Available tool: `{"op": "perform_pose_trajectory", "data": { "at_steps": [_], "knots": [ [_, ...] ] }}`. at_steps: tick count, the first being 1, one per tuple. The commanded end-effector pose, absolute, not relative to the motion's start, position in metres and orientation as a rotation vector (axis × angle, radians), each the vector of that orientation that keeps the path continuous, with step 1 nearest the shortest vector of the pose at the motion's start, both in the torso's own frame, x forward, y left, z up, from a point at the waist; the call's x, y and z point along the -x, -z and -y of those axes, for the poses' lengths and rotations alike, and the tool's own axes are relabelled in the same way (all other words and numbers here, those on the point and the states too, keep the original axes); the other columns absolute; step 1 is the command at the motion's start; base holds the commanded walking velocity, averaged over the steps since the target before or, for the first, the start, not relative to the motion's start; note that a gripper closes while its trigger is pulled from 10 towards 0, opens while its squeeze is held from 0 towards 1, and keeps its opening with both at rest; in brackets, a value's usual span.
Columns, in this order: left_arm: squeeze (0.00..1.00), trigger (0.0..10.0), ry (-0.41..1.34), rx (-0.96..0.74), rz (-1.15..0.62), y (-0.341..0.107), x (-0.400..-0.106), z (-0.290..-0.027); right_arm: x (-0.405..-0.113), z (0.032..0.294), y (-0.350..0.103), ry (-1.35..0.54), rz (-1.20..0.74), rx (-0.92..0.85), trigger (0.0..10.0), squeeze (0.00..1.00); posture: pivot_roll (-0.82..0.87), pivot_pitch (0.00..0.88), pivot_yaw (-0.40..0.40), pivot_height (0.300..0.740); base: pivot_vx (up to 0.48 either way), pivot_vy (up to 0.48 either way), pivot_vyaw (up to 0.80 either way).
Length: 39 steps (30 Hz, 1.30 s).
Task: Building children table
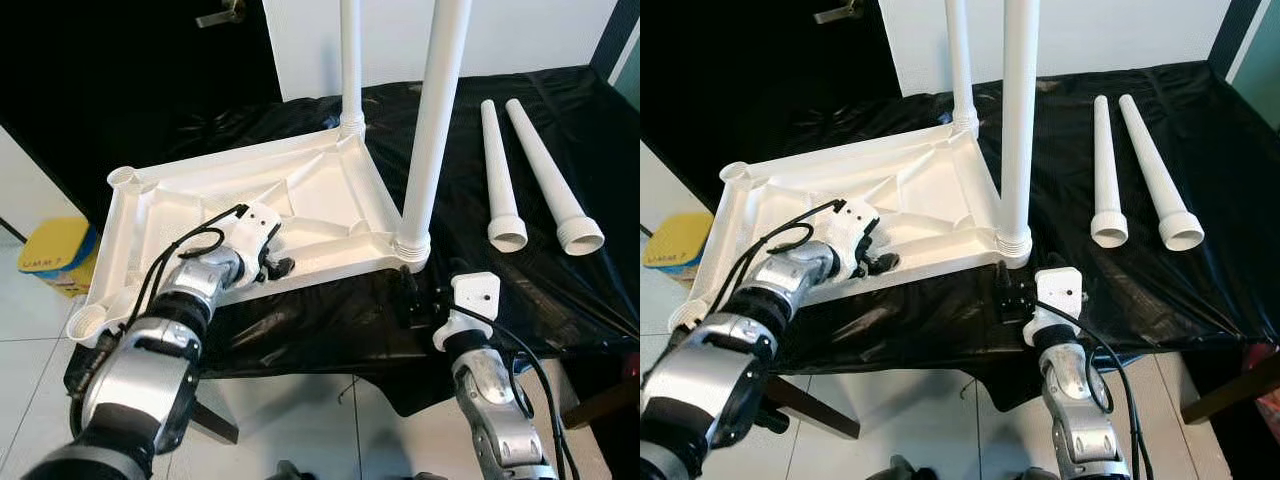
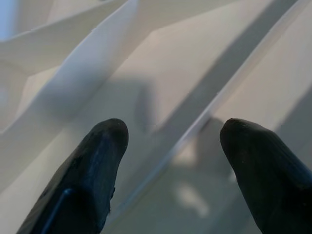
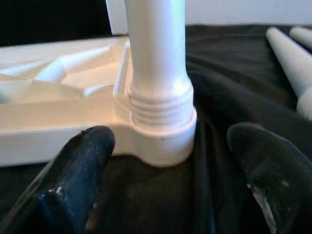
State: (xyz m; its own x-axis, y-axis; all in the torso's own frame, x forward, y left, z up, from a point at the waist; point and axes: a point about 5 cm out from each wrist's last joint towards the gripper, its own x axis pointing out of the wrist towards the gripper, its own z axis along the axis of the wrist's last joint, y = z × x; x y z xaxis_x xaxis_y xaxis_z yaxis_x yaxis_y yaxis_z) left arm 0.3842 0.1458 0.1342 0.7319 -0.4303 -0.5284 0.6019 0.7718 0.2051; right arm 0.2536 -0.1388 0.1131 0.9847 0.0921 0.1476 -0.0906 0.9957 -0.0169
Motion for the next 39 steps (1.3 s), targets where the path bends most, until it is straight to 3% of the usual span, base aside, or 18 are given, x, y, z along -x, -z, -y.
{"op": "perform_pose_trajectory", "data": {
  "at_steps": [1,10,11,14,15,39],
  "knots": [
    [0.00,10.0,0.574,-0.396,-0.533,-0.127,-0.382,-0.154,-0.252,0.136,-0.113,-0.097,0.149,0.004,10.0,0.00,-0.09,0.083,0.138,0.740,0.000,0.000,0.00],
    [0.00,10.0,0.591,-0.457,-0.561,-0.129,-0.384,-0.158,-0.248,0.134,-0.111,-0.098,0.140,0.005,10.0,0.00,-0.09,0.099,0.142,0.740,0.000,0.000,0.00],
    [0.00,5.7,0.601,-0.463,-0.565,-0.129,-0.384,-0.159,-0.248,0.134,-0.111,-0.100,0.139,0.006,10.0,0.00,-0.08,0.102,0.143,0.740,0.000,0.000,0.00],
    [0.00,5.7,0.609,-0.468,-0.569,-0.129,-0.384,-0.159,-0.247,0.134,-0.111,-0.101,0.138,0.006,10.0,0.00,-0.08,0.102,0.143,0.740,0.000,0.000,0.00],
    [0.00,0.0,0.613,-0.470,-0.566,-0.130,-0.384,-0.159,-0.247,0.134,-0.111,-0.101,0.137,0.007,10.0,0.00,-0.08,0.102,0.143,0.740,0.000,0.000,0.00],
    [0.00,0.0,0.710,-0.410,-0.569,-0.112,-0.374,-0.143,-0.251,0.127,-0.113,-0.112,0.146,-0.001,10.0,0.00,-0.08,0.069,0.147,0.740,0.000,0.000,0.00]
  ]
}}
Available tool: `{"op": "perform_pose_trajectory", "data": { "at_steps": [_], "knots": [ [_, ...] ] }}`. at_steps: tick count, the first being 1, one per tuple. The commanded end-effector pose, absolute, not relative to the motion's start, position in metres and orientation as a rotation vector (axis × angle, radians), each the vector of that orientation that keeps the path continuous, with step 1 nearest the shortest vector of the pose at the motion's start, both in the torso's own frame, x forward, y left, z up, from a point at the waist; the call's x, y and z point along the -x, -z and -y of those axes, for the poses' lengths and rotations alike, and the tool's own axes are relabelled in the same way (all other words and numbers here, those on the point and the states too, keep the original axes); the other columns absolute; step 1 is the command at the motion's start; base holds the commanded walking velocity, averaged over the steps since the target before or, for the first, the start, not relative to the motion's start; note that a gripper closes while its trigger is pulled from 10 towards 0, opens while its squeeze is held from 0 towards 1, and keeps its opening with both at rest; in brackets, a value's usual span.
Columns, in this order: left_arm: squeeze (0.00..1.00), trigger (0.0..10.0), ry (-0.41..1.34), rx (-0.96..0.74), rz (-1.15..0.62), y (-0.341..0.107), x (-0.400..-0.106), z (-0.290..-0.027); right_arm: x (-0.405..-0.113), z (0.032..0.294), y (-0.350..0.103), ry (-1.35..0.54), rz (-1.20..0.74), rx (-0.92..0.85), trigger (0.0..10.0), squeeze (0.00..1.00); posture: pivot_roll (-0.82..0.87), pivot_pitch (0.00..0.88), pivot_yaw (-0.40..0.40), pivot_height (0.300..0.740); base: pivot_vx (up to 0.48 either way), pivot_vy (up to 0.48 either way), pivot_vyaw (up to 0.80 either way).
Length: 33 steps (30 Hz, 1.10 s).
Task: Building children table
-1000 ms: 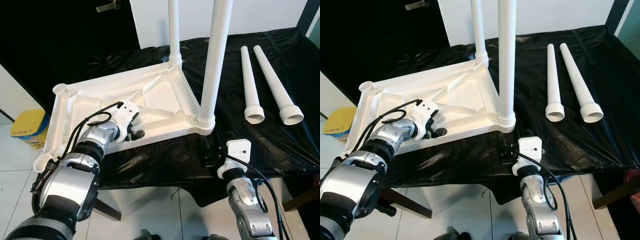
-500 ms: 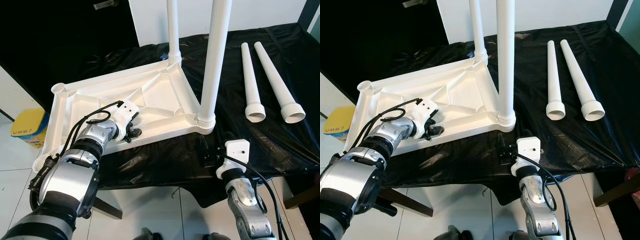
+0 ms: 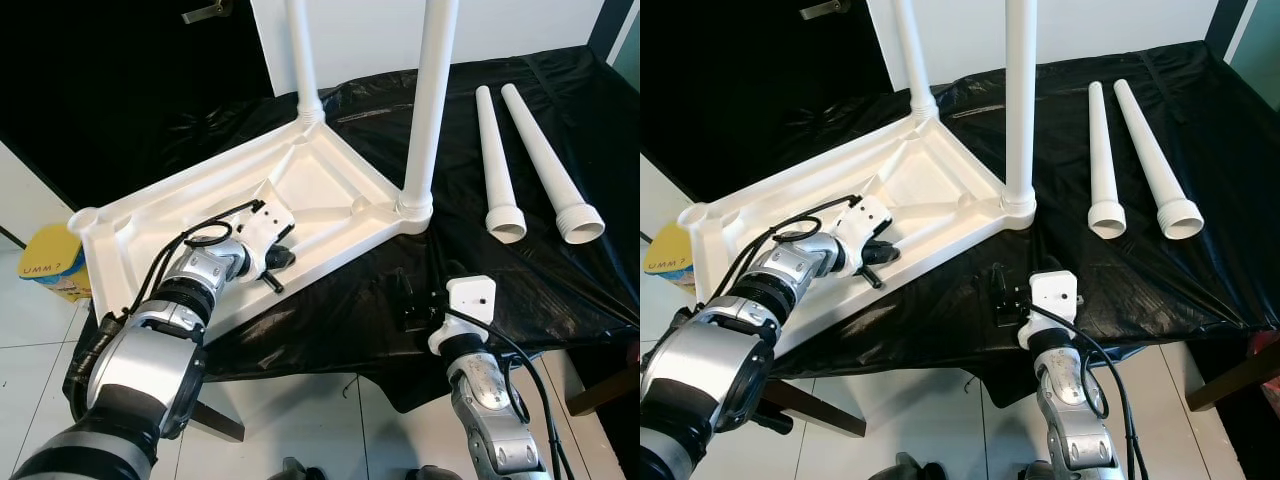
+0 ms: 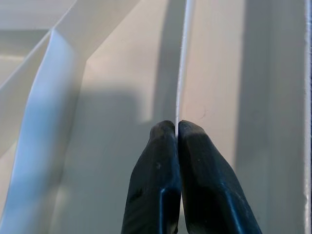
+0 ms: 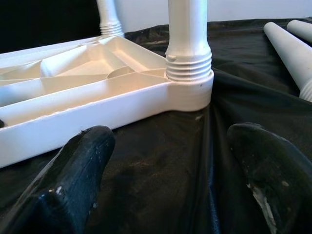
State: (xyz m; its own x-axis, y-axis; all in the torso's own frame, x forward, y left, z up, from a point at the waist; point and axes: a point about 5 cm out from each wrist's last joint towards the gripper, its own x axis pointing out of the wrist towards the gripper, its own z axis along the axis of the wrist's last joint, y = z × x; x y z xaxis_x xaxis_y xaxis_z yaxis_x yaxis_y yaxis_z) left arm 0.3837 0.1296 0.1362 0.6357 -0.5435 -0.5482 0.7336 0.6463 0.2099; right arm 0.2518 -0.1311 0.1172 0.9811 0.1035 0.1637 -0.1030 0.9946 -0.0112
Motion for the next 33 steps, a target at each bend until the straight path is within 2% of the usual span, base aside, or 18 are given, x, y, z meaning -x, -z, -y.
{"op": "perform_pose_trajectory", "data": {
  "at_steps": [1,9,10,11,12,13,14,15,19,20,27,33],
  "knots": [
    [0.00,0.0,0.710,-0.410,-0.569,-0.112,-0.374,-0.143,-0.251,0.127,-0.113,-0.112,0.146,-0.001,10.0,0.00,-0.08,0.069,0.147,0.740,0.000,0.000,0.00],
    [0.00,0.0,0.719,-0.366,-0.559,-0.108,-0.371,-0.133,-0.250,0.128,-0.112,-0.109,0.146,0.001,10.0,0.00,-0.08,0.067,0.149,0.740,0.000,0.000,0.00],
    [0.00,5.9,0.725,-0.349,-0.552,-0.108,-0.370,-0.127,-0.250,0.129,-0.112,-0.107,0.146,0.001,10.0,0.00,-0.08,0.065,0.147,0.740,0.000,0.000,0.00],
    [0.00,10.0,0.735,-0.329,-0.544,-0.108,-0.369,-0.122,-0.251,0.129,-0.112,-0.106,0.146,0.001,10.0,0.00,-0.08,0.064,0.146,0.740,0.000,0.000,0.00],
    [0.16,10.0,0.754,-0.299,-0.520,-0.110,-0.368,-0.115,-0.251,0.129,-0.113,-0.106,0.147,0.001,10.0,0.00,-0.08,0.062,0.143,0.740,0.000,0.000,0.00],
    [0.93,10.0,0.769,-0.275,-0.498,-0.113,-0.368,-0.111,-0.252,0.128,-0.113,-0.107,0.148,0.000,10.0,0.00,-0.07,0.063,0.140,0.740,0.000,0.000,0.00],
    [0.93,10.0,0.769,-0.275,-0.498,-0.113,-0.368,-0.111,-0.252,0.128,-0.113,-0.107,0.148,0.000,10.0,0.00,-0.07,0.063,0.140,0.740,0.000,0.000,0.00],
    [1.00,10.0,0.785,-0.254,-0.464,-0.117,-0.368,-0.108,-0.253,0.128,-0.113,-0.108,0.148,0.000,10.0,0.00,-0.07,0.063,0.140,0.740,0.000,0.000,0.00],
    [1.00,10.0,0.810,-0.228,-0.396,-0.126,-0.368,-0.104,-0.255,0.128,-0.113,-0.107,0.148,-0.001,10.0,0.00,-0.06,0.070,0.133,0.740,0.000,0.000,0.00],
    [0.00,10.0,0.810,-0.214,-0.363,-0.132,-0.368,-0.105,-0.255,0.128,-0.113,-0.105,0.147,-0.002,10.0,0.00,-0.06,0.076,0.130,0.740,0.000,0.000,0.00],
    [0.00,10.0,0.841,-0.156,-0.207,-0.161,-0.366,-0.114,-0.258,0.130,-0.114,-0.093,0.145,0.000,10.0,0.00,-0.05,0.075,0.128,0.740,0.000,0.000,0.00],
    [0.00,10.0,0.831,-0.187,-0.119,-0.174,-0.360,-0.129,-0.260,0.132,-0.109,-0.068,0.125,-0.004,10.0,0.00,-0.05,0.063,0.127,0.740,0.000,0.000,0.00]
  ]
}}
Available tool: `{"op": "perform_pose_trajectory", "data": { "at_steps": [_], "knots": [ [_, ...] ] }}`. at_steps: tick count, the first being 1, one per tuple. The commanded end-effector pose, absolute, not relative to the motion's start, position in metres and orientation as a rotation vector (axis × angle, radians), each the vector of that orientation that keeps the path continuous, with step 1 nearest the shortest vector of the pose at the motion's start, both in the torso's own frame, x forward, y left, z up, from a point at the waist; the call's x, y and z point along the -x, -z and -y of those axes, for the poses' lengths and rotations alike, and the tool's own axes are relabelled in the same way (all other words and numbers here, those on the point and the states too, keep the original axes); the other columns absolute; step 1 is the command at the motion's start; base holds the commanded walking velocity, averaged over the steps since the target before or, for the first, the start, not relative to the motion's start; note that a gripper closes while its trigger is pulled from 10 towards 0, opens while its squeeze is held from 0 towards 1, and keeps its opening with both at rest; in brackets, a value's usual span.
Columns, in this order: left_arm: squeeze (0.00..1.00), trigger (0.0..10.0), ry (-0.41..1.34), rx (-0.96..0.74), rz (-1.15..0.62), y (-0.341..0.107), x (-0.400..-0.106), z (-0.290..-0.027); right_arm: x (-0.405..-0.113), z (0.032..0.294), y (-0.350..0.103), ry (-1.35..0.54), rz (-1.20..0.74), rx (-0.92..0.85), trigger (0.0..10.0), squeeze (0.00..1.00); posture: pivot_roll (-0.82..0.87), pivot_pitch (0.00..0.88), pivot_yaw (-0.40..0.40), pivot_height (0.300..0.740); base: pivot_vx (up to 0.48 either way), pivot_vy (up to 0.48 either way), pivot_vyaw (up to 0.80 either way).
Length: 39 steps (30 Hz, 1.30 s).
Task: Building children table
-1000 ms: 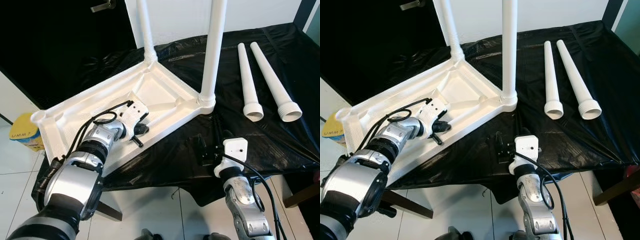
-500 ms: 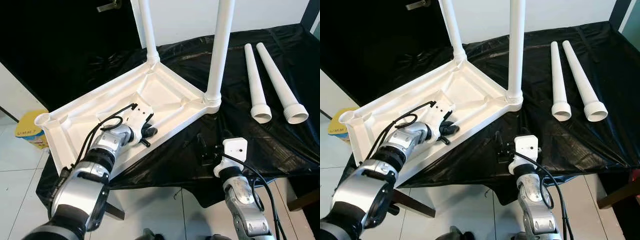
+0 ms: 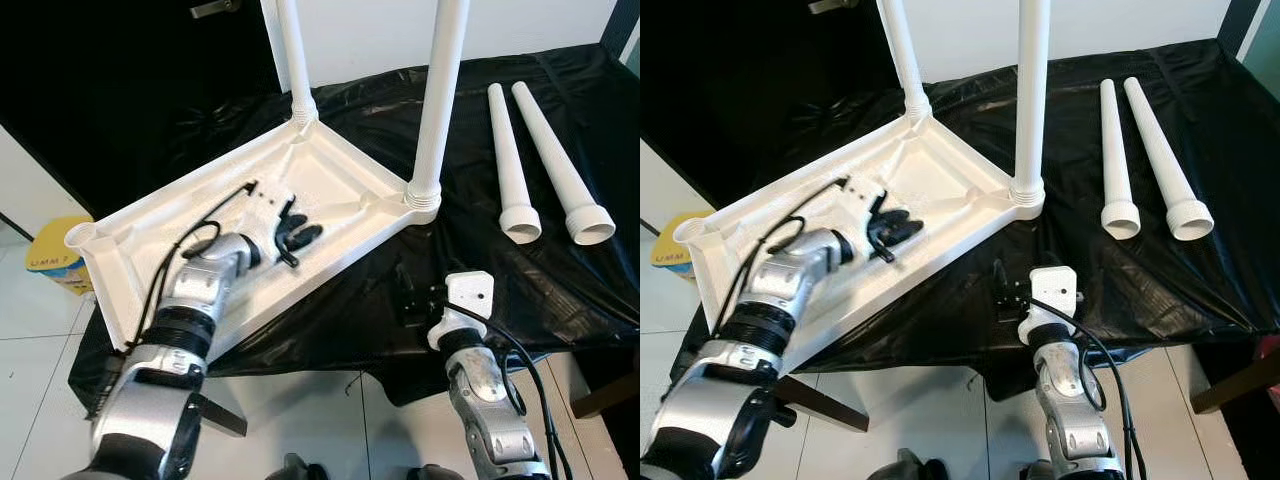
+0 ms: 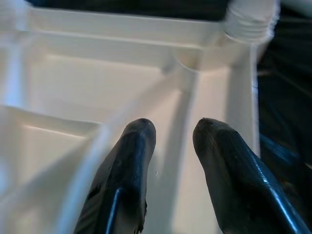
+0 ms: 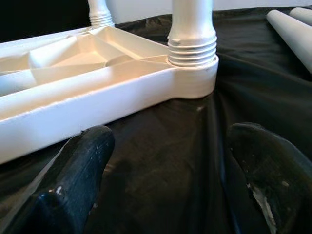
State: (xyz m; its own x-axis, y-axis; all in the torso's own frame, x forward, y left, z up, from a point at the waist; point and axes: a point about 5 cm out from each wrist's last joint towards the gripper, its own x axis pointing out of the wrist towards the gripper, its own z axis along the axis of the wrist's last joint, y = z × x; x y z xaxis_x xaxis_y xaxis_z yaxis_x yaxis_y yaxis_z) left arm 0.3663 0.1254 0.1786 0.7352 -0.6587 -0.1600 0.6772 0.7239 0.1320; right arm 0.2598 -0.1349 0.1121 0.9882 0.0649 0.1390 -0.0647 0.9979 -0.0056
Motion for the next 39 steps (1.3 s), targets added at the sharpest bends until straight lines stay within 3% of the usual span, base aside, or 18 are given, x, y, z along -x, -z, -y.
{"op": "perform_pose_trajectory", "data": {
  "at_steps": [1,15,21,35,39],
  "knots": [
    [0.00,10.0,0.827,-0.194,-0.100,-0.176,-0.358,-0.133,-0.261,0.132,-0.108,-0.064,0.122,-0.003,10.0,0.00,-0.04,0.058,0.125,0.740,0.000,0.000,0.00],
    [0.00,10.0,0.748,-0.422,-0.050,-0.173,-0.346,-0.174,-0.286,0.145,-0.102,0.009,0.071,0.016,10.0,0.00,-0.01,0.041,0.082,0.740,0.000,0.000,0.00],
    [0.00,10.0,0.662,-0.518,-0.180,-0.150,-0.341,-0.199,-0.308,0.146,-0.102,-0.033,0.027,0.042,10.0,0.00,-0.01,0.032,0.054,0.740,0.000,0.000,0.00],
    [0.00,10.0,0.672,-0.604,-0.207,-0.149,-0.325,-0.217,-0.330,0.129,-0.102,-0.160,0.006,0.093,10.0,0.00,0.02,0.032,0.035,0.740,0.000,0.000,0.00],
    [0.00,10.0,0.776,-0.609,-0.232,-0.144,-0.310,-0.210,-0.338,0.123,-0.101,-0.190,-0.014,0.095,10.0,0.00,0.04,0.035,0.032,0.740,0.000,0.000,0.00]
  ]
}}
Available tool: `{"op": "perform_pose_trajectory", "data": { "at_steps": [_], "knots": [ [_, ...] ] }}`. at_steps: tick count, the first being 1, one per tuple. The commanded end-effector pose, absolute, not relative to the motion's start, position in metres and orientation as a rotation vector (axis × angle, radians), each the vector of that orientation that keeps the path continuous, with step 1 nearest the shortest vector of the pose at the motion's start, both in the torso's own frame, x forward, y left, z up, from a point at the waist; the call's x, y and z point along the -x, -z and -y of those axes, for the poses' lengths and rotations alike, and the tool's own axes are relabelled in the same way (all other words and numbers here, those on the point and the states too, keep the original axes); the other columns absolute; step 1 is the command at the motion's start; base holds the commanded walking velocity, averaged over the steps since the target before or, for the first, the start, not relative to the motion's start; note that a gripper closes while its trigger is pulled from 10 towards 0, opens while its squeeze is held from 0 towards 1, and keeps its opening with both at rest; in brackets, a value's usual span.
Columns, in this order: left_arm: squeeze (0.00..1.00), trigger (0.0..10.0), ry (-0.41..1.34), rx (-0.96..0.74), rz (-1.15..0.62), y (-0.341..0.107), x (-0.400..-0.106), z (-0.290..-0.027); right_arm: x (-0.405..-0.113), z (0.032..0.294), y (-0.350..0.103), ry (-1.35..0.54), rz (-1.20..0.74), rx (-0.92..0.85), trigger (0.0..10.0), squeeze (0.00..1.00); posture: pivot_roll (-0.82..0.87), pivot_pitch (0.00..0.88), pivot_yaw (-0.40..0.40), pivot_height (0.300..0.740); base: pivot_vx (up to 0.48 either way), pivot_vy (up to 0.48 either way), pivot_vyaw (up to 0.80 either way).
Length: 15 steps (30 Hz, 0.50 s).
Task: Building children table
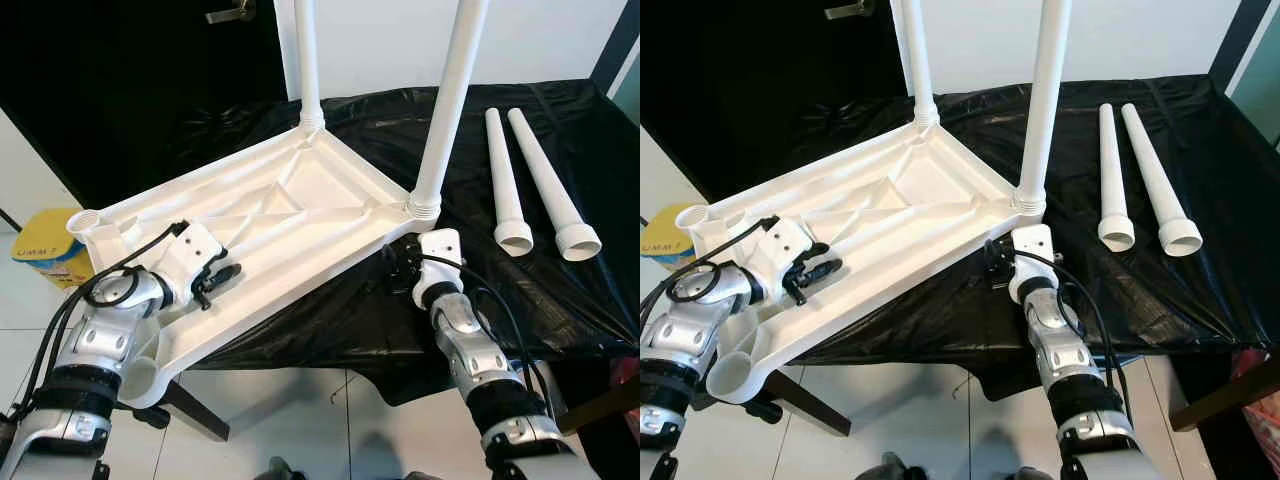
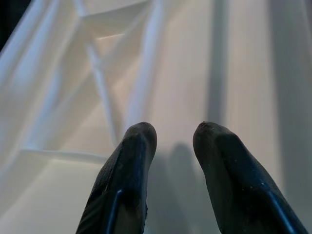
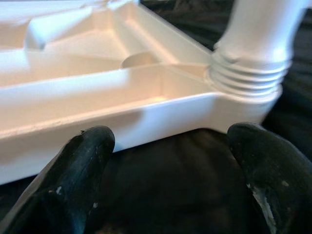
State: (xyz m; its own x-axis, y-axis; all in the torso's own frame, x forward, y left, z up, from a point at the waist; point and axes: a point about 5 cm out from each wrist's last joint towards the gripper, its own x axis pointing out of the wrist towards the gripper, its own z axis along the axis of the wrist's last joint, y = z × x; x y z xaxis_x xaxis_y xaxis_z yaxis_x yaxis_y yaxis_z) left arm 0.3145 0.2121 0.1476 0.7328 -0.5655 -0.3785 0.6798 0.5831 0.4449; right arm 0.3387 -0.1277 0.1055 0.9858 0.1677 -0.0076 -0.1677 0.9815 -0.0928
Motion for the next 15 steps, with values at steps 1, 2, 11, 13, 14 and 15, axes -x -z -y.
{"op": "perform_pose_trajectory", "data": {
  "at_steps": [1,2,11,13,14,15],
  "knots": [
    [0.00,10.0,0.805,-0.609,-0.239,-0.143,-0.306,-0.207,-0.340,0.123,-0.101,-0.196,-0.019,0.094,10.0,0.00,0.04,0.035,0.032,0.740,0.000,0.000,0.00],
    [0.00,10.0,0.805,-0.609,-0.239,-0.143,-0.306,-0.207,-0.340,0.123,-0.101,-0.196,-0.019,0.094,10.0,0.00,0.04,0.035,0.032,0.740,0.000,0.000,0.00],
    [0.00,10.0,0.930,-0.605,-0.234,-0.137,-0.286,-0.180,-0.353,0.111,-0.104,-0.285,-0.048,0.103,10.0,0.00,0.07,0.036,0.021,0.740,0.000,0.000,0.00],
    [0.00,10.0,0.973,-0.589,-0.232,-0.135,-0.279,-0.169,-0.357,0.106,-0.106,-0.318,-0.055,0.100,10.0,0.00,0.08,0.034,0.016,0.740,0.000,0.000,0.00],
    [0.00,10.0,0.984,-0.577,-0.231,-0.133,-0.276,-0.164,-0.358,0.104,-0.107,-0.330,-0.059,0.100,10.0,0.00,0.08,0.034,0.012,0.740,0.000,0.000,0.00],
    [0.00,10.0,0.984,-0.577,-0.231,-0.133,-0.276,-0.164,-0.358,0.104,-0.107,-0.330,-0.059,0.100,10.0,0.00,0.08,0.034,0.012,0.740,0.000,0.000,0.00]
  ]
}}
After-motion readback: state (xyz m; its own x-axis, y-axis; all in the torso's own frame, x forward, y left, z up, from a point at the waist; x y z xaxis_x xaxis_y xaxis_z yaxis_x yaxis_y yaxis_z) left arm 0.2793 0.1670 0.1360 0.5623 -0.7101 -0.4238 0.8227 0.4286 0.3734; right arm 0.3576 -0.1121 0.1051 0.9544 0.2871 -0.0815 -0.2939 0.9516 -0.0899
